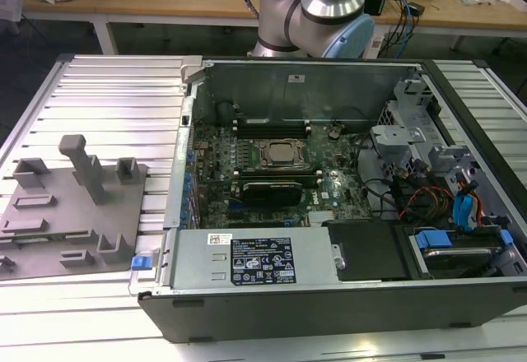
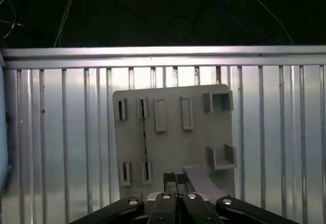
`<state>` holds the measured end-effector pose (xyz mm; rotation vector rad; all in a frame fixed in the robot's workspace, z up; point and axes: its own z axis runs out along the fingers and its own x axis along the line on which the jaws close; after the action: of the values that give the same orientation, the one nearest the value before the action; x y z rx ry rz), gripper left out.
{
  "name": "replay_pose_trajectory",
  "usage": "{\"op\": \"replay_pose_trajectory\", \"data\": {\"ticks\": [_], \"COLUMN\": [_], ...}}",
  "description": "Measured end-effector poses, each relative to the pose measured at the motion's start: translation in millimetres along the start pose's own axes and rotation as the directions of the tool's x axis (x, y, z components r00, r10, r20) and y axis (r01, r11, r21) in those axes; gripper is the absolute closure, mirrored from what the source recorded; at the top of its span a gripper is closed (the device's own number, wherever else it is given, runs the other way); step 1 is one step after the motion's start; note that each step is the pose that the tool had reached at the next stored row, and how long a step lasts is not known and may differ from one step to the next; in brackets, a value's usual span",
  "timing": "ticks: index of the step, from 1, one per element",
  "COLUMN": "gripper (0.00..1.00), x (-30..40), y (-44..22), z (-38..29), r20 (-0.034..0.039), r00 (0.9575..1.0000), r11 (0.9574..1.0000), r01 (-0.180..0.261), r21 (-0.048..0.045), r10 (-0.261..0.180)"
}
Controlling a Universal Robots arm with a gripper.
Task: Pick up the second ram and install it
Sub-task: 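Pick up the second ram and move it above second insertion slot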
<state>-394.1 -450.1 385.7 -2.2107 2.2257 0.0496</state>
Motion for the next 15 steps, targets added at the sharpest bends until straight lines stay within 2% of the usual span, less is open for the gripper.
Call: {"op": "replay_pose_trajectory", "data": {"ticks": [2,10,11,12,15], "gripper": [0.89,0.89,0.76,0.7,0.7], "x": [0.0,0.0,0.0,0.0,0.0], "y": [0.0,0.0,0.0,0.0,0.0], "z": [0.0,0.0,0.0,0.0,0.0], "r20": [-0.0005,-0.0007,-0.0007,-0.0007,-0.0007], "r00": [0.9995,0.9993,0.9993,0.9993,0.9993], "r11": [0.9995,0.9993,0.9993,0.9993,0.9993], "r01": [0.031,0.036,0.037,0.038,0.038], "r21": [-0.0008,-0.001,-0.001,-0.001,-0.0011], "r10": [-0.031,-0.036,-0.037,-0.038,-0.038]}}
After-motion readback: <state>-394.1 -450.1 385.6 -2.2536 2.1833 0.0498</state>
